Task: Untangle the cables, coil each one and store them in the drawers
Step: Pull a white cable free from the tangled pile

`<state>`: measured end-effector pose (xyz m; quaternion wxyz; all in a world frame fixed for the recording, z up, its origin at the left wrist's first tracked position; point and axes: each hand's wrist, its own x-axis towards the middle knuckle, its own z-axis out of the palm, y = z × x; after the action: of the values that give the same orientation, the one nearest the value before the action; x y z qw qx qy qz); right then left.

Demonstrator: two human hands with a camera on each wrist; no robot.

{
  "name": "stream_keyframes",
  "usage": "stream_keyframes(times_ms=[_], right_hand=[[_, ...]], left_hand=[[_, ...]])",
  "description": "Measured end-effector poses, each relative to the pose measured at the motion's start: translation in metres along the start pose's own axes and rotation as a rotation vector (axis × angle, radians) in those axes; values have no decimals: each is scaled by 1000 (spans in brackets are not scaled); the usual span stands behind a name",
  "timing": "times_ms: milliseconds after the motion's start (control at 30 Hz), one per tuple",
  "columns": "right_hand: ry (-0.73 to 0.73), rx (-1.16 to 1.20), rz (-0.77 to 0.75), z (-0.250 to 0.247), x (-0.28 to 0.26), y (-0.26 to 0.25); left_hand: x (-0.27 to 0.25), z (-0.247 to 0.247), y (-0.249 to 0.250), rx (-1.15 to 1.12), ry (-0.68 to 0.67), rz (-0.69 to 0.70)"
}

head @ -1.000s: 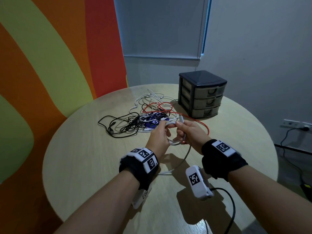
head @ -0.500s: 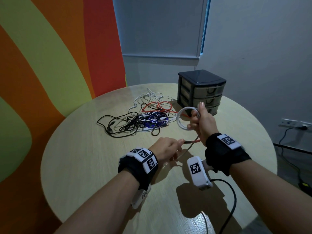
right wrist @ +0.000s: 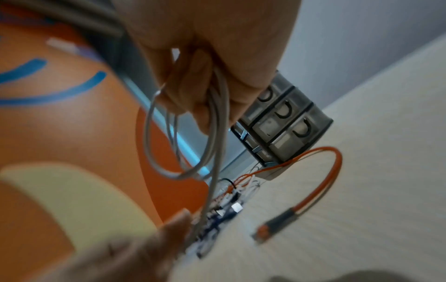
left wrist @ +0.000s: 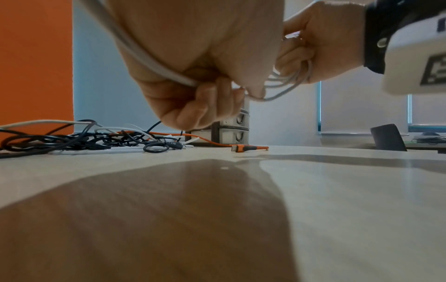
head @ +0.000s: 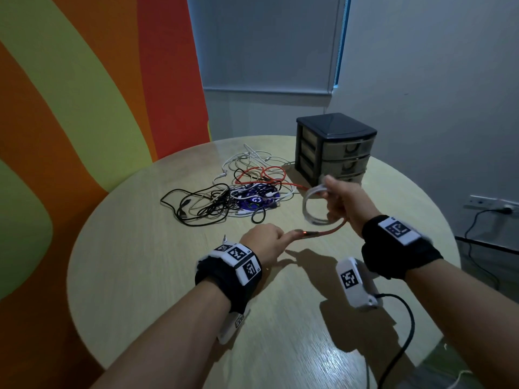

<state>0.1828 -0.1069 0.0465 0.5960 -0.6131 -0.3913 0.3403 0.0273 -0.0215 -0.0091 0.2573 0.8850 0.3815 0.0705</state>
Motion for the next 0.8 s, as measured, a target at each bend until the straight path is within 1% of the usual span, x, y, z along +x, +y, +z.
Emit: stream_keyframes(times_ms=[67, 167, 333, 400, 467, 533, 567, 667, 733, 800], right_hand=[[-85, -206, 26, 4, -4, 6], [-134, -412, 50, 12, -7, 13], [-129, -526, 49, 26, -9, 19], [-141, -601, 52, 31, -10, 21], [-157, -651, 41, 35, -10, 25], [-150, -628, 37, 37, -10, 27], [-139, -580, 49, 36, -10, 28], [-122, -362, 113, 32, -11, 24], [-100, -329, 100, 26, -9, 22], [-27, -342, 64, 19, -6, 20]], left_hand=[[3, 1, -3, 57, 53, -29], [6, 1, -2, 92, 118, -87], [8, 0, -1, 92, 239, -164], [8, -2, -2, 74, 290, -174], [7, -3, -2, 54, 332, -154], [4, -4, -1, 21, 370, -92], [3, -5, 0, -7, 391, -58], [1, -6, 0, -89, 447, 15], [1, -7, 0, -59, 446, 38], [1, -8, 0, 19, 421, 33]])
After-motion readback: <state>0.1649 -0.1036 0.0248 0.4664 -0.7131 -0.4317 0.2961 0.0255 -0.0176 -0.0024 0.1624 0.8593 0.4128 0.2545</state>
